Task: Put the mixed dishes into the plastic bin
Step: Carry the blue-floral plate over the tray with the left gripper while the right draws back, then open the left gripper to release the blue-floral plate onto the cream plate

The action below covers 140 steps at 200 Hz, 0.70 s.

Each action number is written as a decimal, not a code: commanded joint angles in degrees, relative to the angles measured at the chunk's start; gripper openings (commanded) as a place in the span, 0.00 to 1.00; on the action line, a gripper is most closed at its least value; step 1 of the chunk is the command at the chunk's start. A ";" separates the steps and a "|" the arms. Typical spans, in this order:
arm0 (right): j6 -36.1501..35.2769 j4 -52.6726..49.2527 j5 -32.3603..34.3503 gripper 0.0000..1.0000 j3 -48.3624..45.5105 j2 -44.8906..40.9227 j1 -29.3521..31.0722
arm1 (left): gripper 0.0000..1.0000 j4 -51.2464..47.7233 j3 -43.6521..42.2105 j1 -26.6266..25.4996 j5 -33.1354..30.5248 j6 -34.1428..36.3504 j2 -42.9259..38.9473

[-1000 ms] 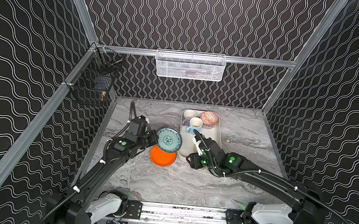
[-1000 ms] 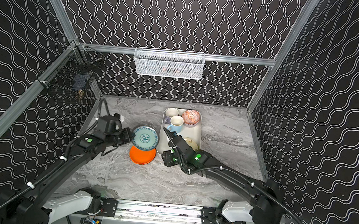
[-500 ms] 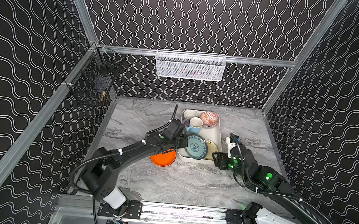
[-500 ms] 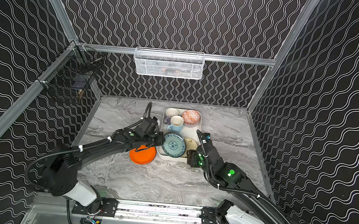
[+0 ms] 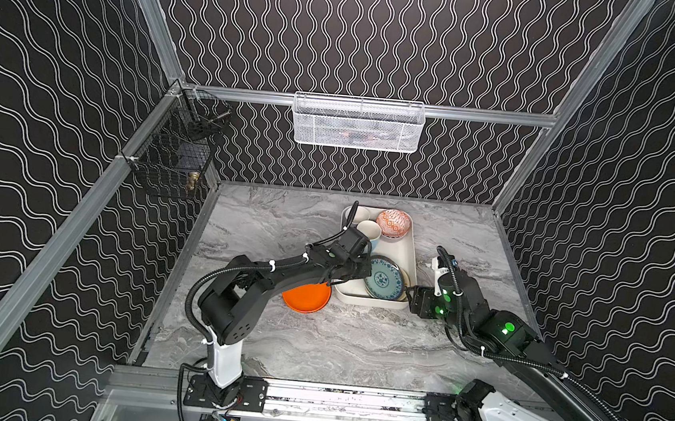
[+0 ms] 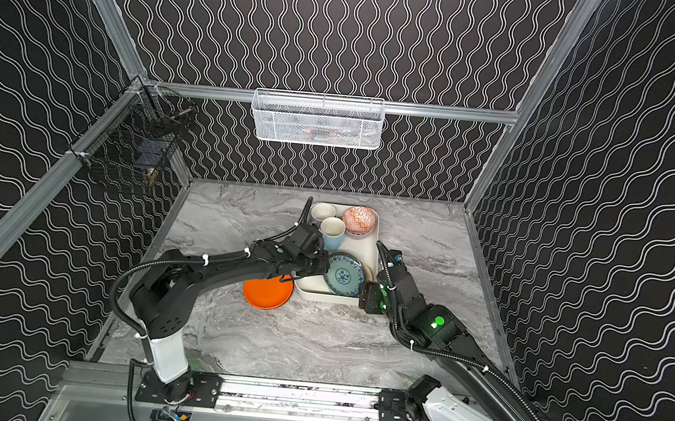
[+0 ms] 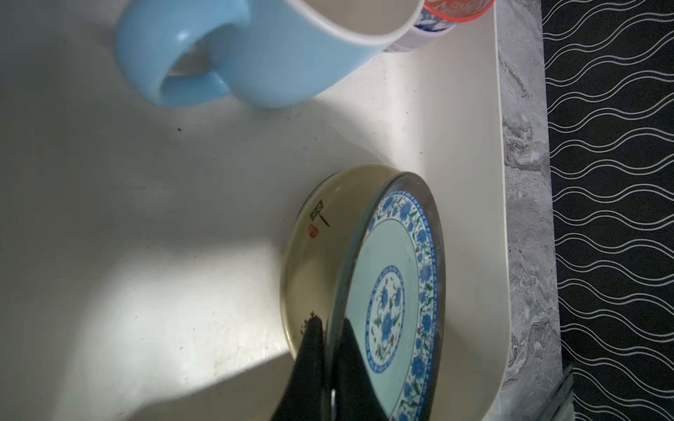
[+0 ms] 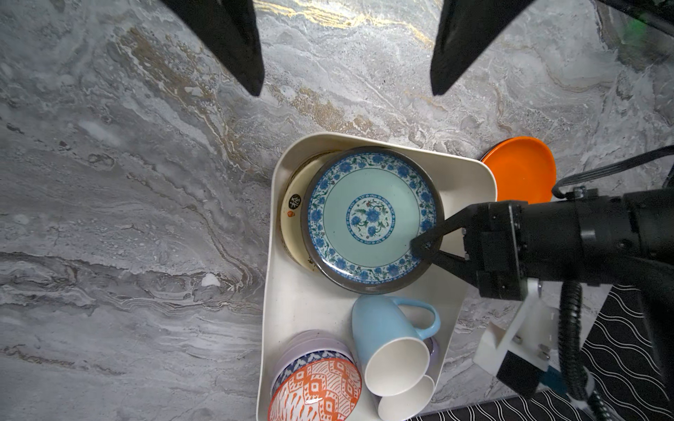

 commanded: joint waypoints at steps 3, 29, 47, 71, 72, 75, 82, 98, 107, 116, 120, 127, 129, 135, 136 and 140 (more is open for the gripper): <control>-1.28 0.36 -0.76 0.74 -0.11 0.17 -0.80 | 0.09 1.73 1.37 -0.18 0.55 -0.64 1.83; -1.90 0.60 -1.60 0.75 -0.15 0.30 -1.81 | 0.15 0.59 2.87 -0.38 0.71 -0.24 3.54; -2.17 0.95 -1.98 0.78 -0.54 0.35 -2.35 | 0.35 -0.49 3.66 -0.62 0.31 0.20 3.99; -2.52 1.98 -2.62 0.83 -1.51 0.19 -3.08 | 0.56 -2.79 4.98 -1.11 -1.66 1.60 4.65; -2.57 2.02 -2.68 0.83 -1.53 0.20 -3.15 | 0.56 -2.98 5.01 -1.09 -1.65 1.62 4.68; -2.61 2.08 -2.81 0.83 -1.60 0.25 -3.24 | 0.56 -3.27 5.22 -1.23 -1.76 1.79 4.86; -2.74 2.14 -3.00 0.83 -1.73 0.39 -3.48 | 0.56 -3.66 5.37 -1.23 -1.81 1.99 5.10; -2.92 2.28 -3.38 0.83 -1.73 0.86 -3.92 | 0.57 -4.21 5.43 -1.31 -1.94 1.93 5.45; -3.09 2.45 -3.45 0.83 -1.82 0.91 -4.10 | 0.56 -4.22 5.26 -1.38 -2.18 1.87 5.50; -3.19 2.58 -3.58 0.83 -1.91 1.07 -4.25 | 0.55 -4.12 5.05 -1.40 -2.39 1.81 5.51; -3.23 2.65 -3.62 0.83 -1.91 1.28 -4.36 | 0.54 -4.20 5.04 -1.47 -2.56 1.82 5.58; -3.39 2.67 -3.54 0.83 -1.91 1.41 -4.50 | 0.52 -4.50 5.26 -1.49 -2.80 1.83 5.82; -3.36 2.72 -3.60 0.83 -1.97 1.45 -4.53 | 0.52 -4.55 5.35 -1.55 -2.90 1.96 5.89; -3.45 2.83 -3.67 0.84 -2.04 1.54 -4.61 | 0.50 -4.74 5.47 -1.53 -3.12 2.02 6.10; -3.43 2.84 -3.69 0.84 -2.06 1.53 -4.62 | 0.50 -4.74 5.47 -1.52 -3.13 2.01 6.15; -3.43 2.92 -3.79 0.84 -2.14 1.64 -4.68 | 0.50 -4.82 5.60 -1.60 -3.23 2.13 6.28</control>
